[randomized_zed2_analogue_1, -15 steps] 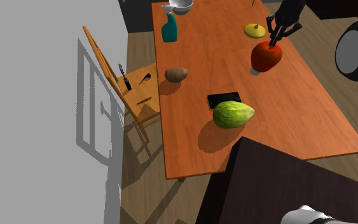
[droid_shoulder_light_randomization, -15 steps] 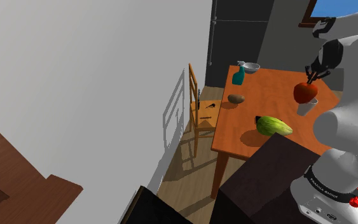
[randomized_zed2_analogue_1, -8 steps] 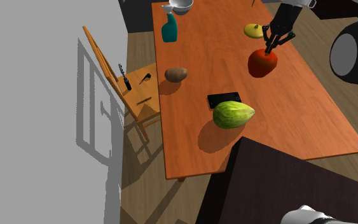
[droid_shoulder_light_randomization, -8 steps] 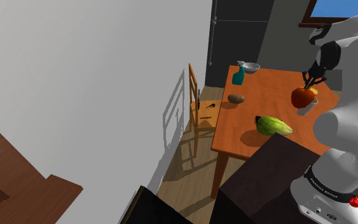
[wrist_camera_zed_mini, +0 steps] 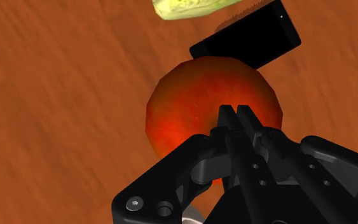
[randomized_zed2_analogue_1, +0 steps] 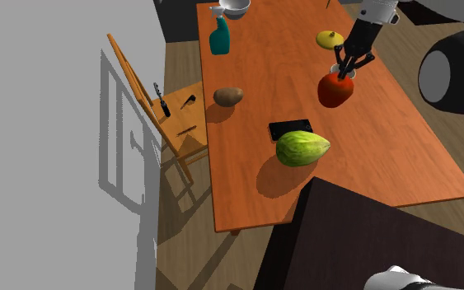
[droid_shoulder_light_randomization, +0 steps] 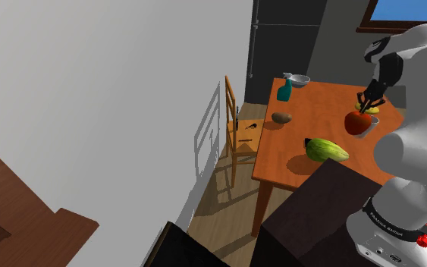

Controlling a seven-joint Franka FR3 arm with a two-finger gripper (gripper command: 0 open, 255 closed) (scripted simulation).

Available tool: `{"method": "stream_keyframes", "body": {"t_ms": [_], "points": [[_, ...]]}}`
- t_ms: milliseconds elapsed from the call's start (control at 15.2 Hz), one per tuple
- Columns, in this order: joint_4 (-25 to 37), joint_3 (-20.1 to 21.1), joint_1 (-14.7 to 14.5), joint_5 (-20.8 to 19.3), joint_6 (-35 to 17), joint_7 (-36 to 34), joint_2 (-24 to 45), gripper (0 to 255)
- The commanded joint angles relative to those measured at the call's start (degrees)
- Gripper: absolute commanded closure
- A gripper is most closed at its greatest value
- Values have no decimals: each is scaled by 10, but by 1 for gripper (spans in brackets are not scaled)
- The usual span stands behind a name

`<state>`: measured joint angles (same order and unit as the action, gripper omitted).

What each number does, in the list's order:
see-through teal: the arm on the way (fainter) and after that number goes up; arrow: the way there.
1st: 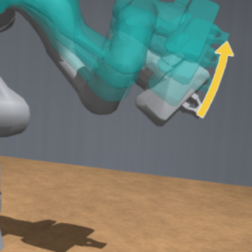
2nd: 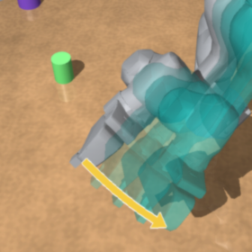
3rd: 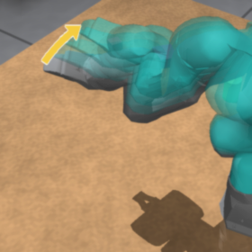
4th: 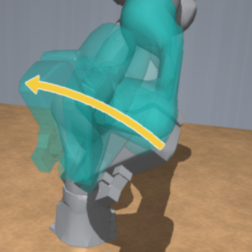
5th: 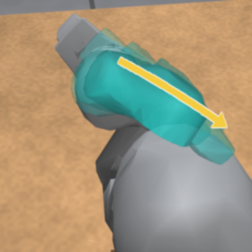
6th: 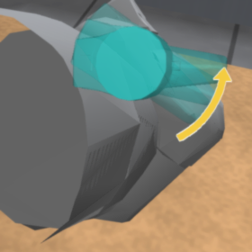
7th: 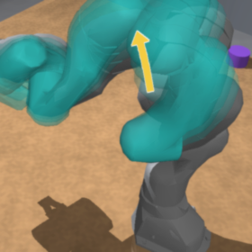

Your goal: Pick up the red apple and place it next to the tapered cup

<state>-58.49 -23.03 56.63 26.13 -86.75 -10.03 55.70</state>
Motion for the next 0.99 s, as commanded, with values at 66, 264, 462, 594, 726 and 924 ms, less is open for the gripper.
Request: {"method": "stream_keyframes", "body": {"t_ms": [66,264,462,594,726,924], "points": [[-6,2,0,3,-16,3,10,255],[-9,4,0,5,-30,6,21,255],[-10,6,1,8,-43,8,34,255],[-10,8,1,9,-51,10,42,255],[-9,10,2,11,-59,11,52,255],[-6,12,4,14,-69,12,65,255]]}}
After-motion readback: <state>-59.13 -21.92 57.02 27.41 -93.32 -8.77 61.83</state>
